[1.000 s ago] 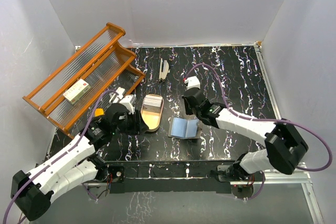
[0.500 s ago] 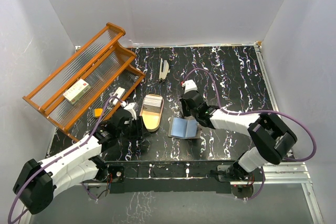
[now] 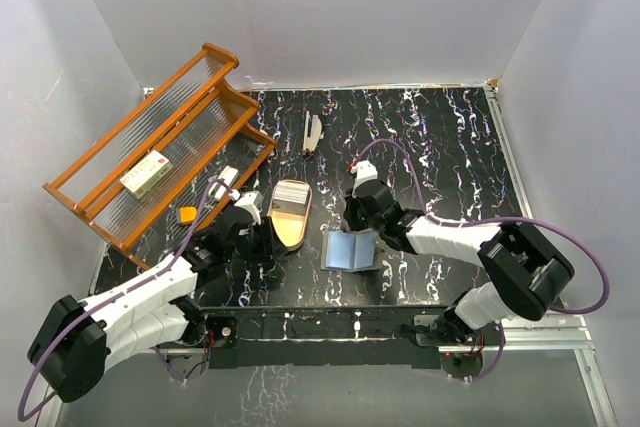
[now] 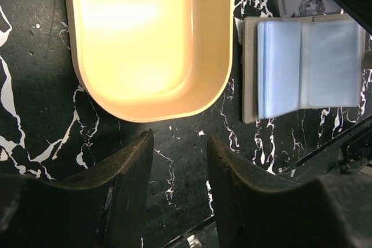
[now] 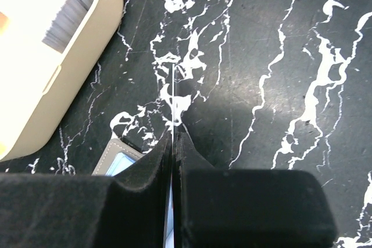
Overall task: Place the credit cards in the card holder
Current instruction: Adjust the card holder at the center of the board.
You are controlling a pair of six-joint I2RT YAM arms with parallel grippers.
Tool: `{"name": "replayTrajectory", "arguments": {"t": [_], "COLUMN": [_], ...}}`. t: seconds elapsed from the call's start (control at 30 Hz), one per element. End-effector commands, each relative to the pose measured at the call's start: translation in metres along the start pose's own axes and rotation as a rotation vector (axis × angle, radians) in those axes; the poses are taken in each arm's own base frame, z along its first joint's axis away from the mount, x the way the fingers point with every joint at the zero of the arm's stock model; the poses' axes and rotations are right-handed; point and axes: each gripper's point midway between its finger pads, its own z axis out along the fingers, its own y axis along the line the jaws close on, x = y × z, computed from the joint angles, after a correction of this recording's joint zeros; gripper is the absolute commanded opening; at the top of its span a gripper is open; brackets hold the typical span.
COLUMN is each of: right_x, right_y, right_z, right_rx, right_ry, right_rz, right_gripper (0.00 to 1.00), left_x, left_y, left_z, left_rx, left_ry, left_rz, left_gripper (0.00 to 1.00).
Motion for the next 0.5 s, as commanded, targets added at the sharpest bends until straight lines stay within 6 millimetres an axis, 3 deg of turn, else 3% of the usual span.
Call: {"name": "replayTrajectory", "arguments": {"t": [0.0,0.17,0.33,0.47], "right_x": [-0.01,-0.017,-0.031,-0.029], "right_y": [0.02,0.022,0.009,0.021], "right_z": [-0.011,-0.021,-0.036,-0.052], "right_rx": [-0.09,-0.095,0.014,-0.04], "right_ry": [-0.028,-0.046,-0.021,0.028], "right_rz": [0.045,0.063,0.098,0.162], "right_gripper": [0.0,0.0,0.0,0.0], "left_x": [-0.002,-0.005,-0.023,-0.028], "left_y": [0.006,0.009,-0.005,-0.018], "left_z": [0.005,0.005,-0.007,-0.016], "left_rx": [-0.024,-0.04,-0.024,0.018], "left_ry": [-0.024,-0.036,-0.067,-0.066], "left_rz": [0.023,0.038,0.043,0.033], "left_gripper": [0.4,0.4,0.46,0.51]}}
